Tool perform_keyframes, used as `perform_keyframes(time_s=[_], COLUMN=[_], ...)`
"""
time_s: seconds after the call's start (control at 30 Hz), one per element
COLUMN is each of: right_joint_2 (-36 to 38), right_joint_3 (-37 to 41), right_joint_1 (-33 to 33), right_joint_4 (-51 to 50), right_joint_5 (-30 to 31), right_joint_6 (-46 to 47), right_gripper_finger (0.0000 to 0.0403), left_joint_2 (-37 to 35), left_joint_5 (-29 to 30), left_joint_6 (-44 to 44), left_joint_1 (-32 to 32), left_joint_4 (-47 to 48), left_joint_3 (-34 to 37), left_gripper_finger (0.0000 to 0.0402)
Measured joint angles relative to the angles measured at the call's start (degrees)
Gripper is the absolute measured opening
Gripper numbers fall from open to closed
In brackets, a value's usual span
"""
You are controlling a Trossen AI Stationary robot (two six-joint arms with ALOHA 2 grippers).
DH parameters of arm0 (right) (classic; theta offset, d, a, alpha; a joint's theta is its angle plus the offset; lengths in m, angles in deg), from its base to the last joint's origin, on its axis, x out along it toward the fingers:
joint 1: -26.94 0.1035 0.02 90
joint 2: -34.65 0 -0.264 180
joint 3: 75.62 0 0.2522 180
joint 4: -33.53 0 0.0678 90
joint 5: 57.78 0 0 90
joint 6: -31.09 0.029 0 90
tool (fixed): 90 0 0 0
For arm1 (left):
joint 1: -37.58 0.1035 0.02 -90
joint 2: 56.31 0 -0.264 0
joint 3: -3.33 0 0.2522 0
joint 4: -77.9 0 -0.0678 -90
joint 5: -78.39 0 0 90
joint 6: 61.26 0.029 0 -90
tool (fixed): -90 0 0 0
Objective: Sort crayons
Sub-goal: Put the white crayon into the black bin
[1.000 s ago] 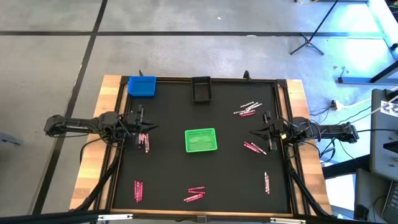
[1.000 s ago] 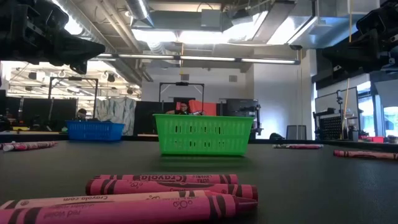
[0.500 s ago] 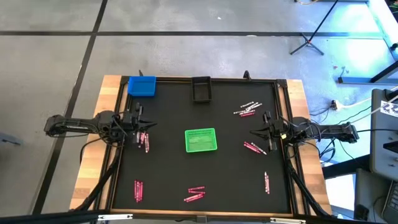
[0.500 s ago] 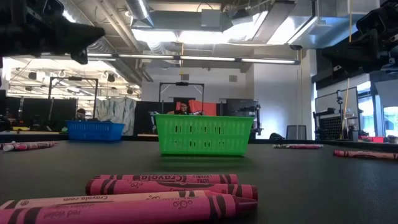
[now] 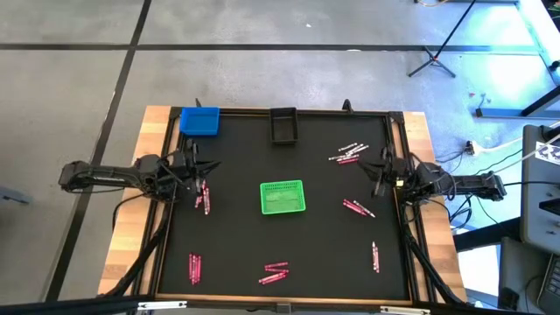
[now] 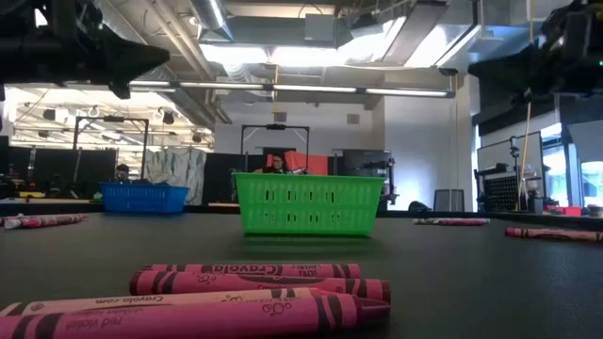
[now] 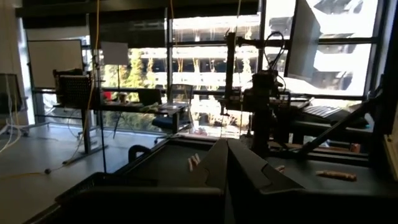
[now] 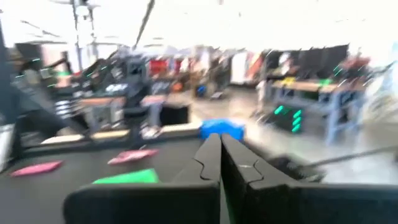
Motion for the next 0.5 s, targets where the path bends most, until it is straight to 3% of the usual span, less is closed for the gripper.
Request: perform_keyframes(time_s=[0.2,0.5], right_joint_2=[-6.22,-24.19], right_joint_3=[-3.68,-16.37], right_joint_1=[-3.98,-20.35], right_joint_4=[-0.48,-11.81], right_joint_5=[7.76,6.89], right_joint_6=[-4.52,-5.71], right_gripper_finger=[0.0001,0.0001], left_joint_2=[6.03,15.17], left_joint_5=[1.5,1.15], left_joint_6=[-0.42,-3.48], left_joint_1=[2.65,4.2], left_joint_4=[-3.64,-9.1], left_joint_3=[0.0,0.0], left_gripper_finger=[0.0,0.0])
